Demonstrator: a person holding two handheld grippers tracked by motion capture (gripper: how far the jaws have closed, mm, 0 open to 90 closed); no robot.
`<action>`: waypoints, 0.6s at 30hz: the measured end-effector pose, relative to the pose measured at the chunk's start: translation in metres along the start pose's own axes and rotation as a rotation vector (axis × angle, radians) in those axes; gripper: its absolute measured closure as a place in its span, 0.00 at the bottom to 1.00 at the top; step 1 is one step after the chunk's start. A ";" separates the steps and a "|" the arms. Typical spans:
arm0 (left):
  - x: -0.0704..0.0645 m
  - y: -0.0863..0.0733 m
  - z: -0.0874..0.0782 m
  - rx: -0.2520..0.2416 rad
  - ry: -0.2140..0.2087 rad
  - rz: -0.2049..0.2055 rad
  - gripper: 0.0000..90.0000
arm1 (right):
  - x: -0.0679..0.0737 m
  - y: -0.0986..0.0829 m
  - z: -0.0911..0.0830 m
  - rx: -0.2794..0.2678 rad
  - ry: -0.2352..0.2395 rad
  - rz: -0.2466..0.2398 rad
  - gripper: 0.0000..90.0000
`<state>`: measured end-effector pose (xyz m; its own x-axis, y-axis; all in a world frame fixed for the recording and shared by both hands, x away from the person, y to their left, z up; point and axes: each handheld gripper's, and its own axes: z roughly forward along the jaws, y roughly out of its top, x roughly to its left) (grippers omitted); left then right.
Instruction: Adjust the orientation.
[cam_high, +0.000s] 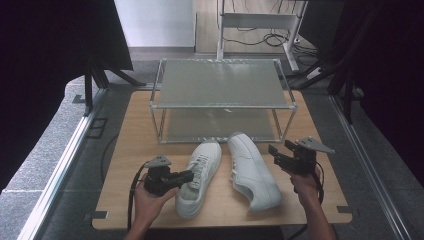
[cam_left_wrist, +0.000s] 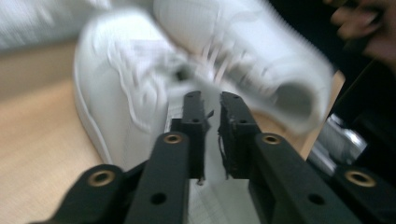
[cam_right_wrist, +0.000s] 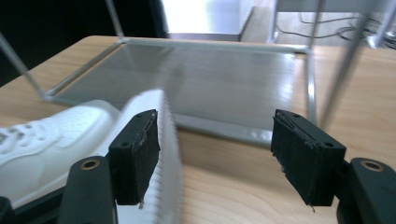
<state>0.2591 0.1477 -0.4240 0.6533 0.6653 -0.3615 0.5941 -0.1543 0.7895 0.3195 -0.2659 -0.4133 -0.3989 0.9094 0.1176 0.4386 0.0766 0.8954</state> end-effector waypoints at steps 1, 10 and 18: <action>-0.001 0.004 -0.007 -0.028 0.007 0.008 0.80 | 0.005 0.009 0.001 0.001 0.006 -0.022 0.36; 0.004 0.031 -0.043 -0.168 0.086 -0.043 0.56 | 0.016 0.012 -0.023 -0.064 0.045 0.027 0.37; 0.013 0.021 -0.041 -0.133 0.067 -0.060 0.45 | 0.027 -0.006 -0.045 0.018 0.119 -0.058 0.46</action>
<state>0.2608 0.1831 -0.3919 0.5828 0.7183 -0.3799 0.5609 -0.0172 0.8277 0.2703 -0.2597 -0.3960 -0.5166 0.8482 0.1168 0.4258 0.1362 0.8945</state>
